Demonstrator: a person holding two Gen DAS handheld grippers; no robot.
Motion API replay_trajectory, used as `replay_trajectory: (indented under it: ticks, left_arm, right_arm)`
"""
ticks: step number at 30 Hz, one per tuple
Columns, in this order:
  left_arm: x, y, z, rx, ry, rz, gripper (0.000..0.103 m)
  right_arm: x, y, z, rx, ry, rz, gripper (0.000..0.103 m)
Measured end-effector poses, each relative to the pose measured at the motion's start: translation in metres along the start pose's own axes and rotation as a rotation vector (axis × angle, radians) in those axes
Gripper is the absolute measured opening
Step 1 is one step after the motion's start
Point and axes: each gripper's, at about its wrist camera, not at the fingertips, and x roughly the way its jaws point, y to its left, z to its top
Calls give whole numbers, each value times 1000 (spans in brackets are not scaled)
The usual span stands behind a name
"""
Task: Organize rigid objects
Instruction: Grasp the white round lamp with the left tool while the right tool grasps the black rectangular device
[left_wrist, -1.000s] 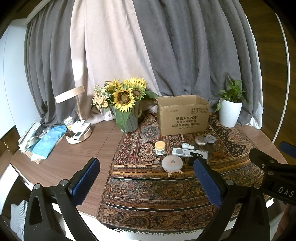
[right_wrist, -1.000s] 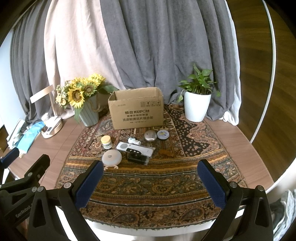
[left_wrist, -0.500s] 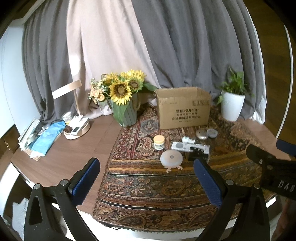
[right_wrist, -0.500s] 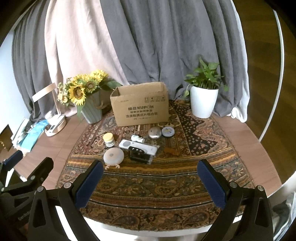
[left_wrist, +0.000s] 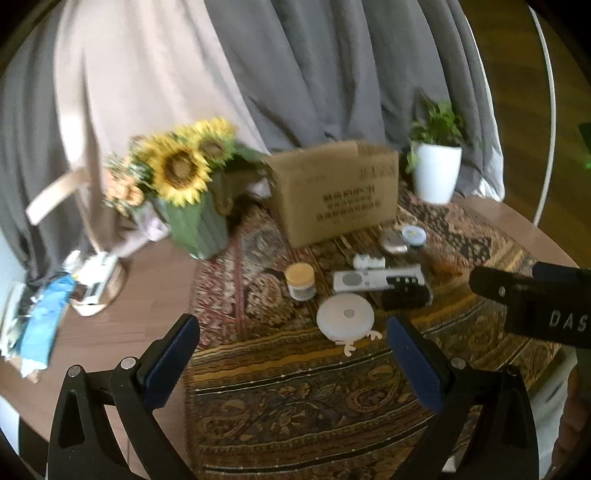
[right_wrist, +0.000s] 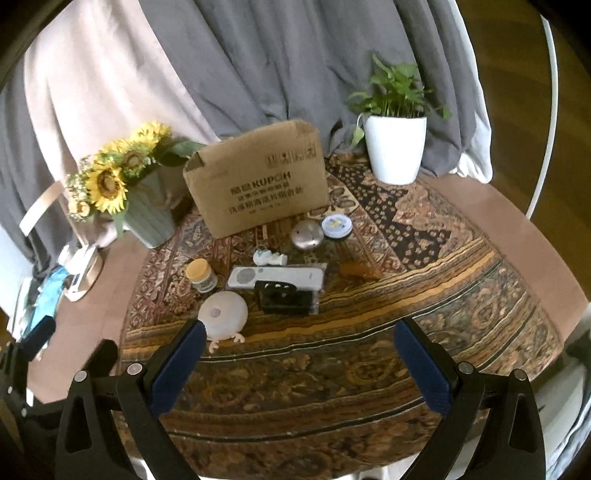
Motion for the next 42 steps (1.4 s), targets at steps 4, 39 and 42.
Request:
replay_trajectory:
  ticks: [4,39,42]
  left_arm:
    - [24,2,-4,16,9,-42,103]
    - [151,-46,-17,140,142,-124,86]
    - [157,-48,-18,151,147,-130,85]
  right_arm:
    - [16,7,1,34,18,-31,103]
    - [173,3,10,56,261,14,89]
    - [179,5,10,49,278,9,87]
